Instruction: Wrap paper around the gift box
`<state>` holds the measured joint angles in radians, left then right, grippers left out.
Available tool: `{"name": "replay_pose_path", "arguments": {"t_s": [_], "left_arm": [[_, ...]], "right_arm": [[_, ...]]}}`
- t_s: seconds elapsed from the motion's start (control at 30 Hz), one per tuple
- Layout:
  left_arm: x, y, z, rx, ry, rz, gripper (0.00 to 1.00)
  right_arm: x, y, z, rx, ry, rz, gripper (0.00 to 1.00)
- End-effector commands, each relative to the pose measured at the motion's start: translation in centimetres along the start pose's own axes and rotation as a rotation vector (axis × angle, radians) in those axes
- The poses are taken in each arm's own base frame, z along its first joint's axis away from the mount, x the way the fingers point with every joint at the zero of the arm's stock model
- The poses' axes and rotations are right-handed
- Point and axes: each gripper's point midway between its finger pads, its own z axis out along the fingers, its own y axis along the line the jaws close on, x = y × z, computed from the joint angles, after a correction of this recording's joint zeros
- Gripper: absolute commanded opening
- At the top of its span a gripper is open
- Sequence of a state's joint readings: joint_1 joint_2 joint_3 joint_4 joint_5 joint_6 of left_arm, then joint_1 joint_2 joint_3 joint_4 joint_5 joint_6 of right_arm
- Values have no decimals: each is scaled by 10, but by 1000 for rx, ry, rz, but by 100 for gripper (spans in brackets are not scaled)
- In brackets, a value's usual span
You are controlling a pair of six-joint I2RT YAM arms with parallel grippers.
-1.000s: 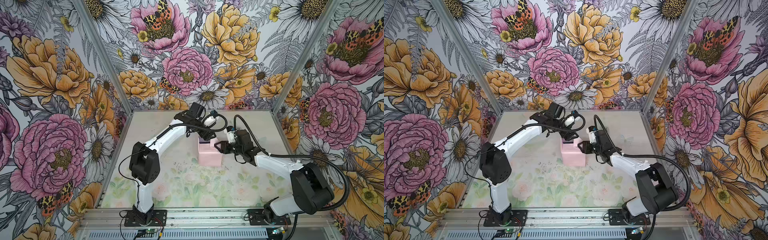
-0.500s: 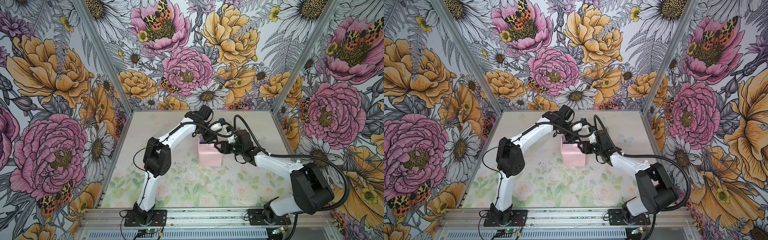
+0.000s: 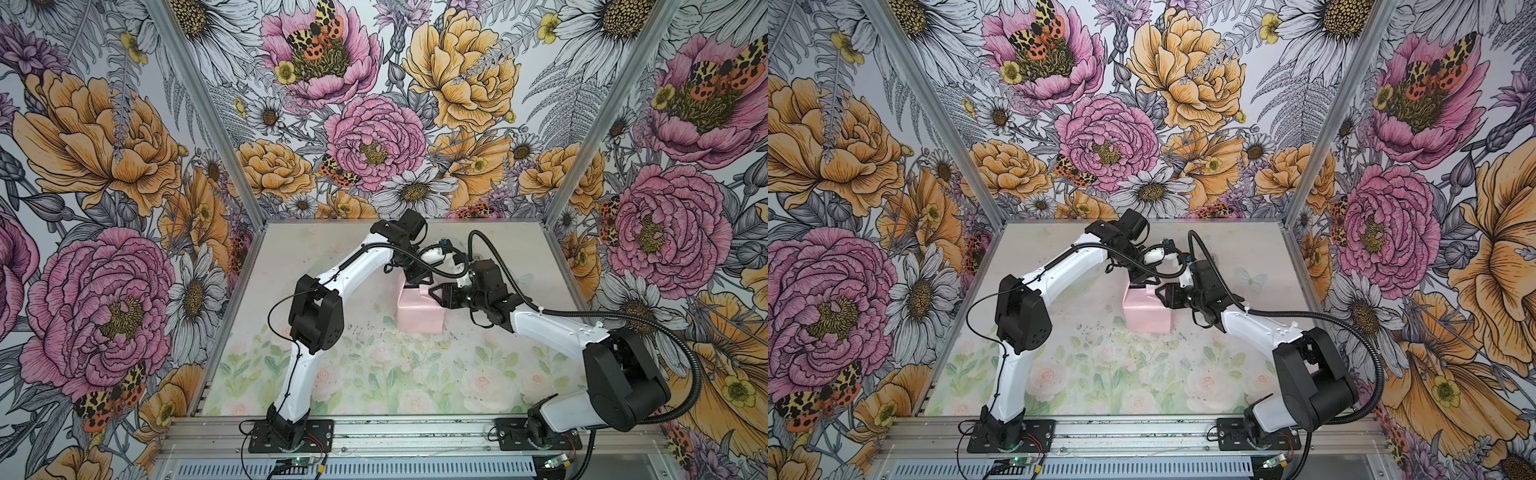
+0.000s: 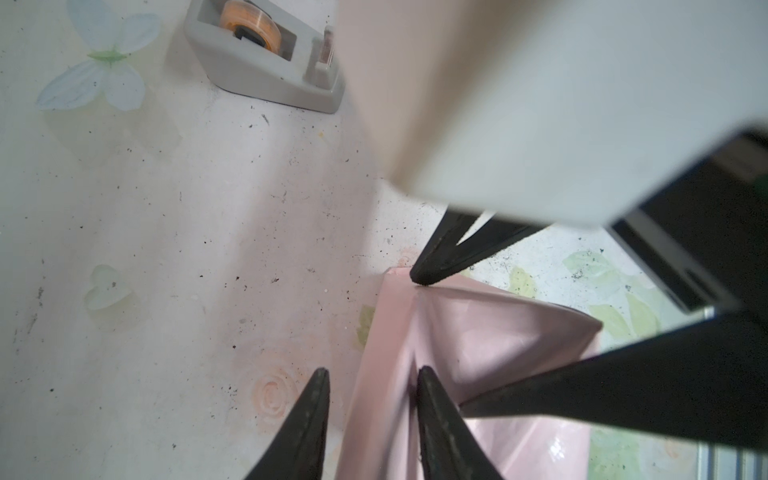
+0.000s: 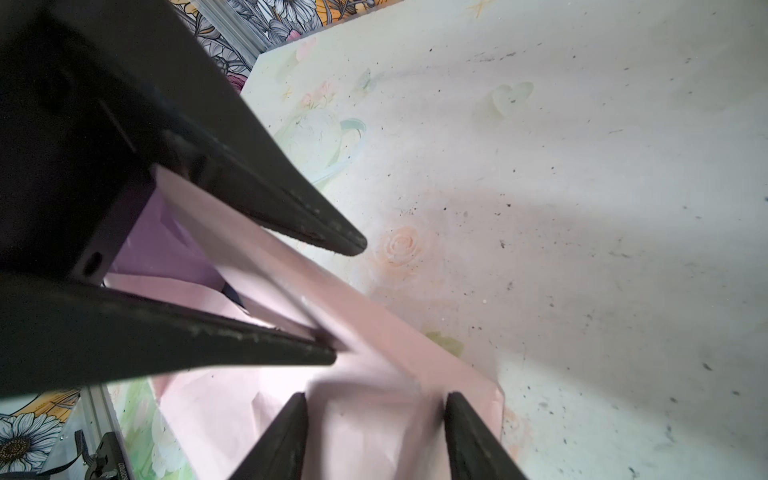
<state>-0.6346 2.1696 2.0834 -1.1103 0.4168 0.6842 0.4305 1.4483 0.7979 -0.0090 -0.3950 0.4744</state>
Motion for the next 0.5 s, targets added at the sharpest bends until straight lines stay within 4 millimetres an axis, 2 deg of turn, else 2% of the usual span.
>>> {"name": "replay_pose_path", "arguments": {"t_s": [0.0, 0.17, 0.3, 0.47], "left_arm": [[3, 7, 3, -15, 20, -5, 32], [1, 9, 1, -24, 14, -9, 28], [-2, 9, -1, -27, 9, -9, 24], [-3, 7, 0, -24, 8, -9, 22]], "right_arm": [[23, 1, -6, 3, 81, 19, 55], [10, 13, -22, -54, 49, 40, 56], [-1, 10, -35, -61, 11, 92, 56], [-6, 5, -32, -45, 7, 106, 56]]}}
